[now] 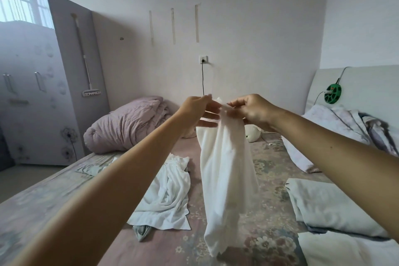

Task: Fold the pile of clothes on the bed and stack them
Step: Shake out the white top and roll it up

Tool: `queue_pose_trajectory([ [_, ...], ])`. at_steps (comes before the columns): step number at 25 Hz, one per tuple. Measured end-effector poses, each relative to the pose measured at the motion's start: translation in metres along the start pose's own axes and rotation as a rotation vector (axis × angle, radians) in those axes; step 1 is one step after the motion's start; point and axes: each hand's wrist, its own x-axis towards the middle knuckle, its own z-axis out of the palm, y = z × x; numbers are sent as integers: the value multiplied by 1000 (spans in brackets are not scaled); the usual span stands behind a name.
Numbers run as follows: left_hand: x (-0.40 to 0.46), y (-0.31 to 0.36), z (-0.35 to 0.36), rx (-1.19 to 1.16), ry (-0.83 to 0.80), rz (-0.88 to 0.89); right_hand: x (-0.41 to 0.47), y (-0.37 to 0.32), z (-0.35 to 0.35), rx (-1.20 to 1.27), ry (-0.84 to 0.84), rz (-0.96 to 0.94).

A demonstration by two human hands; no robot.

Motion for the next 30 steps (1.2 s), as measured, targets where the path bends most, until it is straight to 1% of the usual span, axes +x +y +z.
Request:
queue_pose_trajectory([
  [1,2,-4,-7,179,65,118,1,2,-2,-10,2,-3],
  [2,5,-7,-14,412,125,241,1,3,-3,-11,-9,-10],
  [3,7,-11,-19,636,150,327,0,5,-3,-3,-28,-18],
  [4,9,-13,-20,792,125,348,-1,6,-2,5,-41,-27],
  [5,12,-15,-19,882,76,307,-2,7,-1,6,-44,-36],
  [6,14,-15,-16,918,24,245,-3,9,0,-6,-37,-41],
  [8,19,-16,-9,930,-64,123,-5,12,-1,-26,-21,-46],
  [9,21,-18,-8,913,-84,118,-7,14,-3,-26,-17,-53],
  [12,20,-20,-4,772,-101,198,-14,21,-7,-4,6,-49],
  [14,14,-14,-1,844,-113,231,-21,30,-7,-77,-17,-8],
  [15,12,-12,1,867,-108,252,-24,38,-6,-173,-38,24],
  [17,13,-9,1,811,-102,285,-27,59,-7,-333,-75,97],
  [18,14,-9,1,748,-109,305,-30,68,-7,-341,-91,135],
  [19,15,-10,0,711,-103,323,-34,77,-7,-295,-103,171],
  [21,13,-10,-1,748,-74,347,-40,89,-7,-213,-115,202],
  [23,9,-7,-4,764,-59,347,-44,94,-8,-187,-82,160],
  [25,8,-6,-15,725,-27,315,-47,89,-14,-187,-42,135],
  [28,10,-10,-33,719,23,272,-53,79,-22,-222,-119,144],
  [30,8,-10,-41,717,35,269,-56,74,-23,-259,-129,119],
])
